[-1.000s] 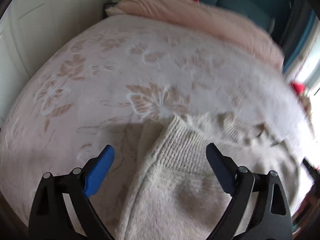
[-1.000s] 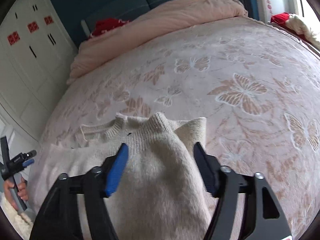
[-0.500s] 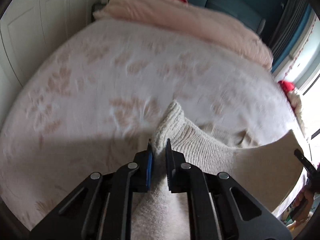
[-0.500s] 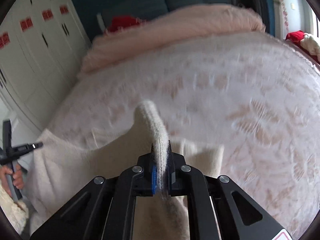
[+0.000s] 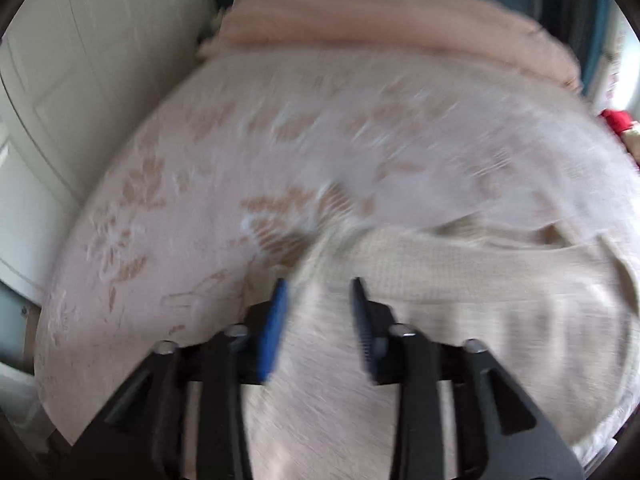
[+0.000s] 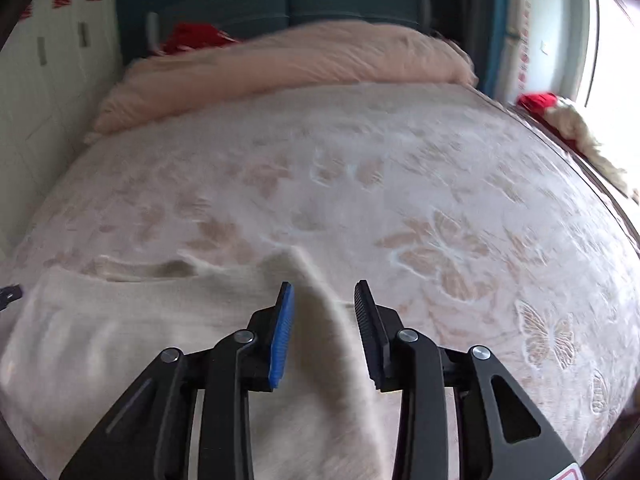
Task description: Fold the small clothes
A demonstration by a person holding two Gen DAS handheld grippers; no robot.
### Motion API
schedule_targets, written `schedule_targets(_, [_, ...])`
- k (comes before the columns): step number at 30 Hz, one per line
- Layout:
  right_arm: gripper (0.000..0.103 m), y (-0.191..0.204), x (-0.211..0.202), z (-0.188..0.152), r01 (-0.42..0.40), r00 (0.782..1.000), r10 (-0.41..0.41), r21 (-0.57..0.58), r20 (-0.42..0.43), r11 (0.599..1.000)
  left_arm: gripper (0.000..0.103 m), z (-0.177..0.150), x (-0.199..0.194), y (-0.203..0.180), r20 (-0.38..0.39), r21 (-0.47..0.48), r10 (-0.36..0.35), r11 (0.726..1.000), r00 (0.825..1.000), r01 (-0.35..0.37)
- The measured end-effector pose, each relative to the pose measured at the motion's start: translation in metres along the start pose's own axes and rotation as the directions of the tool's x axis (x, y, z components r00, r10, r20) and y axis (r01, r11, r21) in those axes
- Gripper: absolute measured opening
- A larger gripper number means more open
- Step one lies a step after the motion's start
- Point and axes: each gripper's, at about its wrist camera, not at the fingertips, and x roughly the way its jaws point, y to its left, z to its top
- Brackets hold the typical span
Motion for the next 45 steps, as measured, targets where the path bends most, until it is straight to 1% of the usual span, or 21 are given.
schedule_targets(3, [0.028,0.050,0.024,-0.012,-0.244,0.963,0.246,0.030,-0.108,0.969,0.052,-0.004,-0.014,-0.042,-0.013,0.020,-0.119,0.993,0.993,0.119])
schedule_targets(5, [0.028,0.093,0.044,-0.023,-0.333,0.928,0.327,-0.006,-0.180,0.943,0.052,-0.009,-0.001,-0.071,-0.067,0.020,-0.186,0.982,0.980,0.187])
schedule_targets(7, [0.026,0.120,0.063,-0.036,-0.374,0.903,0.352,-0.049,-0.248,0.926,0.052,-0.019,0.027,-0.091,-0.141,0.030,-0.154,0.987,0.978,0.160])
schedule_targets(10, [0.012,0.113,0.082,-0.040,-0.328,0.916,0.295,-0.083,-0.273,0.941,0.053,-0.030,0.057,-0.081,-0.199,-0.006,-0.138,0.990,0.970,0.140])
schedule_targets(13, [0.005,0.042,0.082,-0.032,-0.223,0.947,0.218,0.006,-0.234,0.975,0.053,-0.028,0.052,-0.058,-0.174,-0.020,-0.157,0.988,0.972,0.156])
schedule_targets(14, [0.007,0.009,0.074,-0.029,-0.150,0.964,0.159,0.057,-0.212,0.987,0.053,-0.025,0.048,-0.045,-0.160,-0.022,-0.138,0.990,0.977,0.137])
schedule_targets(15, [0.022,-0.009,0.068,-0.029,-0.074,0.976,0.087,0.074,-0.200,0.995,0.052,-0.023,0.047,-0.033,-0.149,-0.023,-0.113,0.994,0.982,0.111])
schedule_targets(17, [0.020,-0.046,0.056,-0.028,0.004,0.981,0.017,0.105,-0.196,0.994,0.053,-0.021,0.056,-0.012,-0.157,-0.037,-0.089,0.996,0.983,0.084])
schedule_targets(19, [0.018,-0.069,0.051,-0.030,-0.028,0.976,0.065,0.178,-0.206,0.984,0.054,-0.023,0.066,0.009,-0.192,-0.083,-0.059,0.996,0.980,0.044])
schedule_targets(20, [0.021,-0.074,0.045,-0.029,-0.045,0.977,0.087,0.210,-0.194,0.977,0.054,-0.022,0.062,0.023,-0.183,-0.162,-0.128,0.982,0.975,0.098])
schedule_targets(21, [0.026,-0.073,0.043,-0.027,-0.048,0.979,0.087,0.208,-0.183,0.977,0.053,-0.019,0.056,0.028,-0.161,-0.204,-0.149,0.972,0.976,0.114])
schedule_targets(23, [0.062,-0.055,0.043,-0.018,-0.051,0.985,0.074,0.141,-0.157,0.989,0.058,-0.009,0.046,0.031,-0.108,-0.215,-0.120,0.972,0.987,0.095])
schedule_targets(26, [0.064,-0.031,0.068,-0.007,-0.028,0.980,0.035,0.036,-0.198,0.999,0.069,0.007,0.056,0.026,-0.101,-0.165,-0.052,0.986,0.994,0.035])
schedule_targets(27, [0.063,-0.031,0.085,-0.005,-0.020,0.971,0.026,0.029,-0.237,0.999,0.065,0.012,0.068,0.026,-0.134,-0.172,-0.080,0.984,0.988,0.057])
schedule_targets(28, [0.044,-0.032,0.096,-0.004,-0.017,0.964,0.025,0.031,-0.266,0.999,0.053,0.014,0.076,0.028,-0.156,-0.188,-0.100,0.980,0.983,0.070])
schedule_targets(29, [0.006,-0.031,0.100,-0.003,-0.038,0.959,0.049,0.043,-0.280,0.998,0.017,0.015,0.085,0.030,-0.194,-0.209,-0.119,0.975,0.974,0.078])
schedule_targets(30, [0.008,-0.031,0.091,0.000,-0.060,0.964,0.075,0.065,-0.257,0.996,0.007,0.017,0.091,0.034,-0.220,-0.223,-0.133,0.971,0.966,0.083])
schedule_targets(34, [0.007,-0.041,0.039,0.020,-0.082,0.994,0.088,0.090,-0.069,0.993,0.006,0.030,0.072,0.039,-0.141,-0.184,-0.139,0.976,0.980,0.112])
schedule_targets(36, [0.007,-0.056,0.059,0.019,-0.035,0.993,0.047,0.108,-0.110,0.994,0.007,0.032,0.083,0.042,-0.154,-0.179,-0.098,0.981,0.983,0.069])
schedule_targets(39, [0.010,-0.065,0.118,-0.004,-0.001,0.954,0.033,0.105,-0.297,0.994,0.007,0.024,0.121,0.041,-0.250,-0.181,-0.071,0.983,0.966,0.026])
schedule_targets(45, [0.020,-0.036,0.020,0.010,-0.019,0.997,0.022,0.042,-0.077,0.999,0.012,0.025,0.056,0.031,-0.124,-0.124,-0.094,0.989,0.988,0.079])
